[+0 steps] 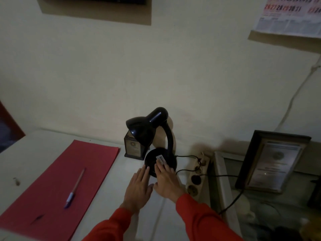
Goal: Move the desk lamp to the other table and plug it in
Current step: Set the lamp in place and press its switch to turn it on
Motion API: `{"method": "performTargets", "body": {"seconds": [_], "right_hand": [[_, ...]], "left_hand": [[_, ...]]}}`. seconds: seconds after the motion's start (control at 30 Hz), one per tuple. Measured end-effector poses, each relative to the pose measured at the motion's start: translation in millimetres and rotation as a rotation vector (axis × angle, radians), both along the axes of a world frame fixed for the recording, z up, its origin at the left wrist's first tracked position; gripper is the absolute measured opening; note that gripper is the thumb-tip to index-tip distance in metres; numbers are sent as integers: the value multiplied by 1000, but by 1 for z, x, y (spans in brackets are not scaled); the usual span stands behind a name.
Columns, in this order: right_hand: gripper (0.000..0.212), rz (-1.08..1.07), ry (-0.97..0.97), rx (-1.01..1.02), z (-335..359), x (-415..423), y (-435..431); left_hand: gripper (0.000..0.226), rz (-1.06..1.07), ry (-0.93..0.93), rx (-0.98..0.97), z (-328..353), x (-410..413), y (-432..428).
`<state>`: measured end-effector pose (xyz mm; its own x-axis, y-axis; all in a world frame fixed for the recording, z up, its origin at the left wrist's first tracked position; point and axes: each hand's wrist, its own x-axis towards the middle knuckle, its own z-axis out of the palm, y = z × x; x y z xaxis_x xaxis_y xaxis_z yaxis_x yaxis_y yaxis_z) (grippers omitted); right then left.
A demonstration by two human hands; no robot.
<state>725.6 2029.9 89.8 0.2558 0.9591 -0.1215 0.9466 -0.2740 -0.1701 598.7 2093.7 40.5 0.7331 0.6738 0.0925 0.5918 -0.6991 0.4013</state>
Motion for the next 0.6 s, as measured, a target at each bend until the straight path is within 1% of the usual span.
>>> {"method": "performTargets", "body": {"seconds": [0.17, 0.33, 0.47, 0.6], "right_hand": [[84, 21, -64, -70, 3, -1, 7], [88, 2, -60, -93, 7, -2, 11], [86, 13, -98, -84, 7, -1, 12], [80, 38, -168, -93, 7, 0, 14]], "left_hand": [[66, 17, 24, 24, -1, 0, -5], [64, 25, 47, 47, -1, -4, -7], [62, 71, 91, 53, -2, -3, -10], [64, 139, 131, 50, -5, -4, -11]]}}
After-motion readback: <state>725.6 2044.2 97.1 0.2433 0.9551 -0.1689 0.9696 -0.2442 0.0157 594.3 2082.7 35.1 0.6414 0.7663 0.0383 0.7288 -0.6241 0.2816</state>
